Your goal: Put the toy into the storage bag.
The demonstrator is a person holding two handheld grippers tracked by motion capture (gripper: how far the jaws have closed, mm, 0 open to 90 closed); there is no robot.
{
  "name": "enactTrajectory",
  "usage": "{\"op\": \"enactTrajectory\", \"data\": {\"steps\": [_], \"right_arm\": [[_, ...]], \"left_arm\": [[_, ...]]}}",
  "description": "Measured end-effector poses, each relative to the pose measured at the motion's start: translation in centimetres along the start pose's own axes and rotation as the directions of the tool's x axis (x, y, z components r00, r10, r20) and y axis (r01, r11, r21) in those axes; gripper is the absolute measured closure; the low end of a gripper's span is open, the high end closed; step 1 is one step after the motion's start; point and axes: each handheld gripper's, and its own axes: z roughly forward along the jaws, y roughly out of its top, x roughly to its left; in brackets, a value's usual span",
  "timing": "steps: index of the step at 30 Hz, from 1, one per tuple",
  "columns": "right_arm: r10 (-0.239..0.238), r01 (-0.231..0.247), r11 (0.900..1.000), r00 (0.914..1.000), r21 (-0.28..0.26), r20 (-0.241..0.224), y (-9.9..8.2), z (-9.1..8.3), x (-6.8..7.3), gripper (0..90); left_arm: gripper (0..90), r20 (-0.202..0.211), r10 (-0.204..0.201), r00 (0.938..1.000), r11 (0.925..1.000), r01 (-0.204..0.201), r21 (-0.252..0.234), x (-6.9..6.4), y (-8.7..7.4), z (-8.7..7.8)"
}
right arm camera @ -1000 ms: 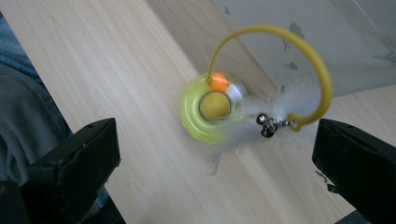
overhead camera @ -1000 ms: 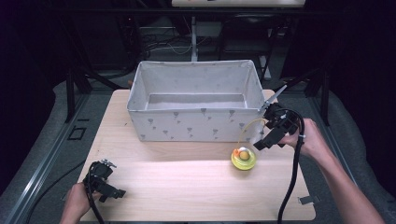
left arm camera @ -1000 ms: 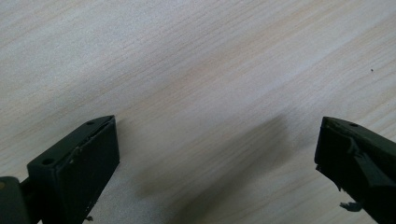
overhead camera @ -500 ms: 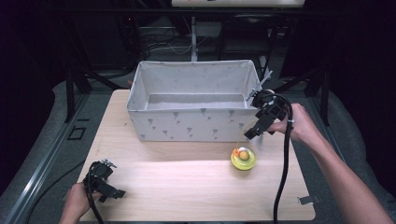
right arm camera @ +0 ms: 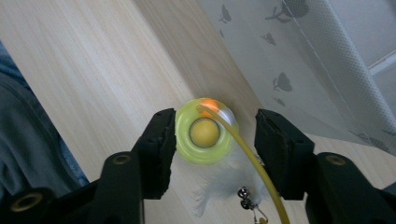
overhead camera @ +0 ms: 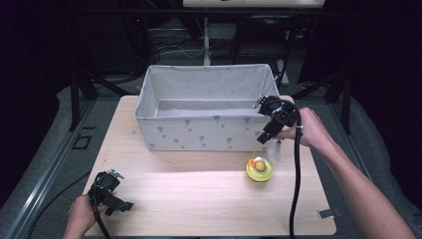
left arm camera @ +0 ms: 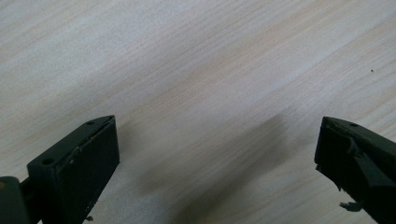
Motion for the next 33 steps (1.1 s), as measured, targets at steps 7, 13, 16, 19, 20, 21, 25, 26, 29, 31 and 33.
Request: {"op": "enactTrajectory", "data": {"steps": [7,13,16,19,20,21,25,26,29,31,33], "right_arm": [[-0.004,0.003,0.9986,0.9999,0.054,0.017,0.4,0.8,0.1,61.5],[-0.013,0.012,0.9978,0.9999,0.065,0.008,0.6,1.3,0.0,70.7],[-0.016,0.016,0.9978,0.9998,0.065,0.007,0.7,1.4,-0.1,74.4],[-0.02,0.02,0.9978,0.9998,0.063,0.004,0.7,1.5,0.0,79.2],[-0.025,0.025,0.9976,0.9997,0.065,0.0,0.7,1.5,0.0,81.0],[-0.025,0.025,0.9976,0.9997,0.065,0.0,0.7,1.5,0.0,81.0],[-0.037,0.037,0.9967,0.9993,0.072,-0.001,0.8,1.5,0.1,87.9],[-0.037,0.037,0.9966,0.9993,0.073,0.002,0.8,1.4,0.2,88.0],[-0.04,0.04,0.9967,0.9992,0.071,-0.008,0.7,1.3,0.2,88.2],[-0.04,0.041,0.997,0.9991,0.065,-0.016,0.6,1.2,0.4,88.3],[-0.056,0.057,0.9959,0.9984,0.07,-0.013,0.5,1.1,0.6,88.4]], "left_arm": [[0.2,0.002,0.012,0.9999,0.9999,-0.012,-0.001,-0.1,0.0,-0.1],[0.2,0.004,0.013,0.9999,0.9999,-0.013,0.002,-0.1,0.0,0.0],[0.2,0.004,0.016,0.9999,0.9999,-0.016,0.005,-0.1,0.1,0.0],[0.2,0.004,0.017,0.9998,0.9998,-0.017,0.008,-0.1,0.1,0.0],[0.2,0.004,0.017,0.9998,0.9998,-0.017,0.008,-0.1,0.1,0.0],[0.2,0.004,0.018,0.9998,0.9998,-0.018,0.009,-0.1,0.1,0.0],[0.2,0.005,0.015,0.9999,0.9998,-0.015,0.008,-0.2,0.0,0.0],[0.2,0.005,0.016,0.9999,0.9998,-0.016,0.009,-0.2,0.0,0.0],[0.2,0.004,0.019,0.9998,0.9998,-0.019,0.008,-0.2,0.0,0.1],[0.1,0.005,0.019,0.9998,0.9998,-0.02,0.01,-0.2,0.0,0.0],[0.2,0.006,0.023,0.9997,0.9997,-0.023,0.013,-0.2,0.0,0.0]]}}
